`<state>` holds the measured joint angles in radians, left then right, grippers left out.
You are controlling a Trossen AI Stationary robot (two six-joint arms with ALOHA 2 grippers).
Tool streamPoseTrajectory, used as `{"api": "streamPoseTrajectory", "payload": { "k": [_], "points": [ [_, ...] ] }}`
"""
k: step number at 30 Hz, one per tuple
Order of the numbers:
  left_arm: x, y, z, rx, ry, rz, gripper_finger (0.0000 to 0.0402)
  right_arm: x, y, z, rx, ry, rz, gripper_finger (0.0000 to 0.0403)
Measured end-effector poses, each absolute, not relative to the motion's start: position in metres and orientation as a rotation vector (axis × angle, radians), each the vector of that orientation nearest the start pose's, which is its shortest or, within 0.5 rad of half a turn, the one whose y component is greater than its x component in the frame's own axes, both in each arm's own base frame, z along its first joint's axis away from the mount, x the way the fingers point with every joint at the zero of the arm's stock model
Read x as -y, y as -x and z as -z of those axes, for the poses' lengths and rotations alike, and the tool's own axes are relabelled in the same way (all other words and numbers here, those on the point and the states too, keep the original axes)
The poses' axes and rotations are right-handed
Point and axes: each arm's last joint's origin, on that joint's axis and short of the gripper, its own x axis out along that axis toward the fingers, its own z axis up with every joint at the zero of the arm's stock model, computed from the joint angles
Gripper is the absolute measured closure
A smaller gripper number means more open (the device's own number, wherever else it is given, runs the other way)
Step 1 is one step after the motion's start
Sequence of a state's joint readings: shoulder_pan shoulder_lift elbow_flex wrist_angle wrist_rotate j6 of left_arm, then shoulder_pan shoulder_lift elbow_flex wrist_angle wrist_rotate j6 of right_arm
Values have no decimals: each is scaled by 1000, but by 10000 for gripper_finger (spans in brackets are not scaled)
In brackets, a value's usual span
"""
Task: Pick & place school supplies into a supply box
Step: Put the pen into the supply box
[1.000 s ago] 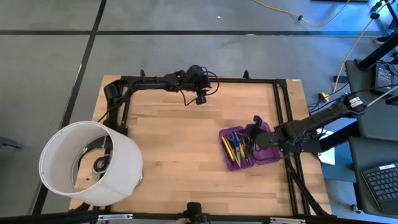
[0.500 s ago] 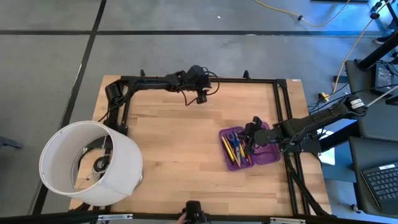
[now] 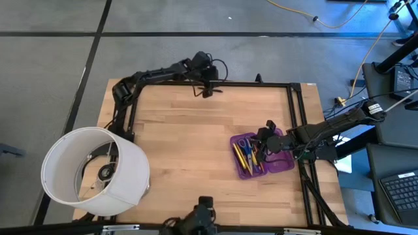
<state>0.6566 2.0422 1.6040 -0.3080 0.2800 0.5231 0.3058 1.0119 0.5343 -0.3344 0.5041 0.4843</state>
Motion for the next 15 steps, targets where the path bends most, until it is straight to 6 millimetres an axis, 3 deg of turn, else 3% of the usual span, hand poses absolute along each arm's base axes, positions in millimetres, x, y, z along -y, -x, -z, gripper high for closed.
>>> {"api": "streamPoseTrajectory", "payload": {
  "k": [9,15],
  "points": [
    [-288,-372,-171,-832,-170,-87,277,-39,-185,-200,-679,-124,389,320],
    [-291,-373,-156,-883,-248,-72,291,-31,-187,-200,-678,-140,425,320]
  ]
}}
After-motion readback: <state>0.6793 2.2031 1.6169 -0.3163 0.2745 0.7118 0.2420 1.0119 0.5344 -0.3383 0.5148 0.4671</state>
